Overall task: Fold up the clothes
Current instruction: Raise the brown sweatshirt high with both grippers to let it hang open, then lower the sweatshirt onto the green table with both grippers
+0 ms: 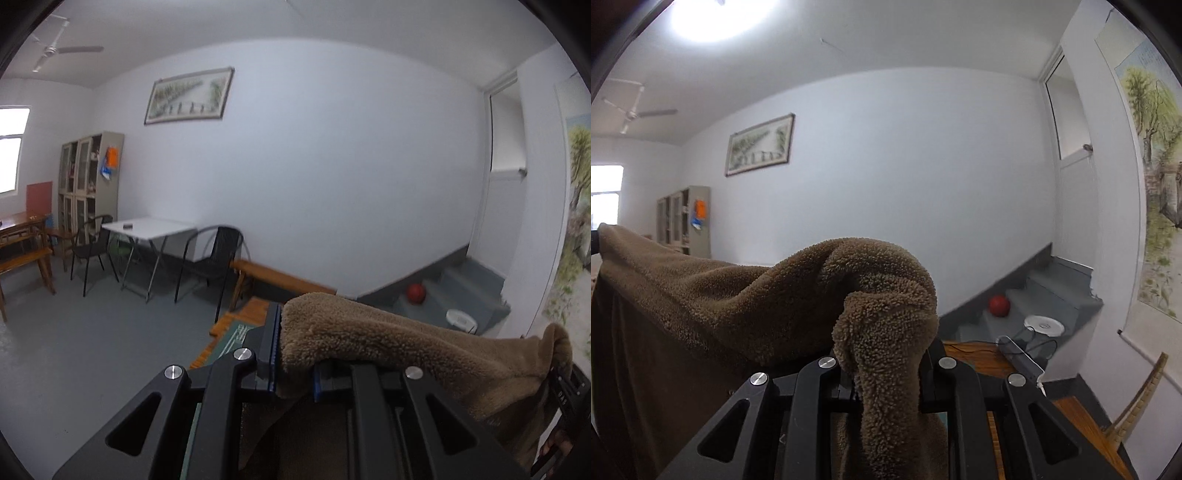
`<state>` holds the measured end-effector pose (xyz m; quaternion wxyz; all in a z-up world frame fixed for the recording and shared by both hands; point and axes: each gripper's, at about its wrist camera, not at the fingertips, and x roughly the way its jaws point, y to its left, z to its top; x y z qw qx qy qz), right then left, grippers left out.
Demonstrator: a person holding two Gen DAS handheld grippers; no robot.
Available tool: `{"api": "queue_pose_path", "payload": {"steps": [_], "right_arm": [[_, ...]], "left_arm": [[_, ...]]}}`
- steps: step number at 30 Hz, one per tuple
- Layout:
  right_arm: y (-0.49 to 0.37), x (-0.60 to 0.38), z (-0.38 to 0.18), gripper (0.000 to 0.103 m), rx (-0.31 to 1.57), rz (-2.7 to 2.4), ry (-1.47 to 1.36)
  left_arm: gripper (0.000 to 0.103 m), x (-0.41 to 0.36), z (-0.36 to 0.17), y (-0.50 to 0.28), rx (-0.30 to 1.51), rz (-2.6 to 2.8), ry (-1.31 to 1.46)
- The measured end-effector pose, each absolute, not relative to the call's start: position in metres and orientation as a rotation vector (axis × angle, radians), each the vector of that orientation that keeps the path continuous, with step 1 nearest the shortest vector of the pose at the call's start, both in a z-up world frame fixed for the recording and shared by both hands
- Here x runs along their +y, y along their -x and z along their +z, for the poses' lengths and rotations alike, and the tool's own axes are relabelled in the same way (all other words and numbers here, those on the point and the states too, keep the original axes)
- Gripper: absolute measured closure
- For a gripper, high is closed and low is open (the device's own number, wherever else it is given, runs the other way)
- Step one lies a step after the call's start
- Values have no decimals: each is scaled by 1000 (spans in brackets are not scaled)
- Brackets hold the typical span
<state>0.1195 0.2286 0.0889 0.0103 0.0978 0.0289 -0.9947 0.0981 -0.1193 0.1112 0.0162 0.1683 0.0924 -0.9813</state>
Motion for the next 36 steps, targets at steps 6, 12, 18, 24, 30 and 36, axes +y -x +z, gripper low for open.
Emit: {"api": "queue_pose_path", "payload": {"steps": [6, 12, 18, 24, 30, 36], "right_arm": [[-31, 230, 34, 84, 142, -3150, -567], [39, 229, -43, 84, 181, -3094, -925], [93, 237, -93, 56, 165, -3008, -1231], [113, 241, -121, 35, 124, -2962, -1402], [96, 239, -117, 35, 61, -2887, -1413], [94, 210, -138, 35, 27, -2601, -1467]], "left_arm": [[87, -114, 46, 17, 246, -3003, -842], [86, -111, -28, 117, 206, -2918, -1161], [82, -113, -89, 163, 194, -2802, -1445], [60, -108, -134, 188, 157, -2689, -1646], [43, -116, -126, 176, 235, -2697, -1668], [41, -109, -100, 157, 225, -2798, -1675]]}}
